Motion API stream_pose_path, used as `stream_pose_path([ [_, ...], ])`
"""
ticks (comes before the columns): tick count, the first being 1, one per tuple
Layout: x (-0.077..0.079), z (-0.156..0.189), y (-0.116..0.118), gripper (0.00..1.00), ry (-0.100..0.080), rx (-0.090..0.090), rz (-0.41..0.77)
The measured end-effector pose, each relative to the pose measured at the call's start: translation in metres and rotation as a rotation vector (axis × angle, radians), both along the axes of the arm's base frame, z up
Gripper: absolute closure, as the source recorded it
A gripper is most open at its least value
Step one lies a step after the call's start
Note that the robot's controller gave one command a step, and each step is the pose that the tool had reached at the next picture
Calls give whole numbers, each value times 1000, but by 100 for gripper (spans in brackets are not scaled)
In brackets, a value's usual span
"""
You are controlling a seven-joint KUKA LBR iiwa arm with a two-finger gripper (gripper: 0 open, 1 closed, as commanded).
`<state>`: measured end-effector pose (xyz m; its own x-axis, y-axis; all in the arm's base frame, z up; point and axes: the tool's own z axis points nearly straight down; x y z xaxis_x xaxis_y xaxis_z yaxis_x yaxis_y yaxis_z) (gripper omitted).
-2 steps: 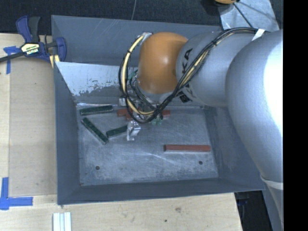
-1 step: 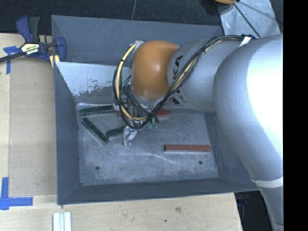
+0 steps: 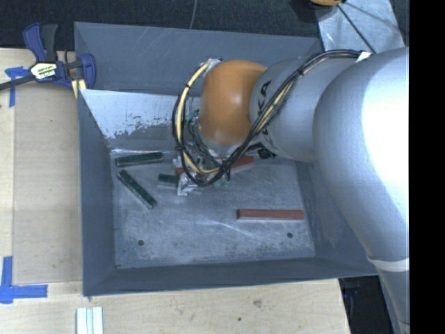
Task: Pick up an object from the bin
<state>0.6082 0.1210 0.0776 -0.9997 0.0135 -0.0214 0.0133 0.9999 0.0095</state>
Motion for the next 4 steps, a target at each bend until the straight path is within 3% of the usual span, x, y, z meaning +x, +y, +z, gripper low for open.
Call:
stream_pose_path([
  [4,-3,11,-2,100,21,-9,1],
])
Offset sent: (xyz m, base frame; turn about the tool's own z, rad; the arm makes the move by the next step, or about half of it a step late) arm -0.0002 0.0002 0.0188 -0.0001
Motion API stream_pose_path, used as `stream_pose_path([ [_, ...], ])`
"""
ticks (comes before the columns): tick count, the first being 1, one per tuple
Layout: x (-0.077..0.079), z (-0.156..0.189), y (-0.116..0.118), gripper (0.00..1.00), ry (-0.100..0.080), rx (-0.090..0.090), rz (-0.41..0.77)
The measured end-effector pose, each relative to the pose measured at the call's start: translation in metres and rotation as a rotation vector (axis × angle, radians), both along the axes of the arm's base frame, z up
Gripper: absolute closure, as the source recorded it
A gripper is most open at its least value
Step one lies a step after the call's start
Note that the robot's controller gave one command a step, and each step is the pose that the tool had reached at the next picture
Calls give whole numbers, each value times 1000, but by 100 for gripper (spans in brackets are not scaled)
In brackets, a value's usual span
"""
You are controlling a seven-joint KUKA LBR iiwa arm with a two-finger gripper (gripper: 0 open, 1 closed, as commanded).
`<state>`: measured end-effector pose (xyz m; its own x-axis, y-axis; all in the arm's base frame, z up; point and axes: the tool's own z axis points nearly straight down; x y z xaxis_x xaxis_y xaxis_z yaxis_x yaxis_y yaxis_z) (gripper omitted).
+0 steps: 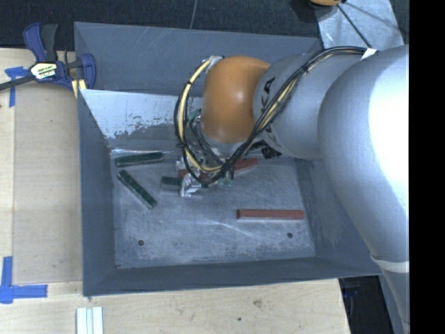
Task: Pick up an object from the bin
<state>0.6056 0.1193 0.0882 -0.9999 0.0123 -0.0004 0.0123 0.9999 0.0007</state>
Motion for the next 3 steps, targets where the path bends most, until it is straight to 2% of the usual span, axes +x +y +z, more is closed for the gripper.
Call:
stream_pose_path([
  [1,-2,20,-1,100,6,-1,0],
  [3,1,54,0,100,-5,0,0],
])
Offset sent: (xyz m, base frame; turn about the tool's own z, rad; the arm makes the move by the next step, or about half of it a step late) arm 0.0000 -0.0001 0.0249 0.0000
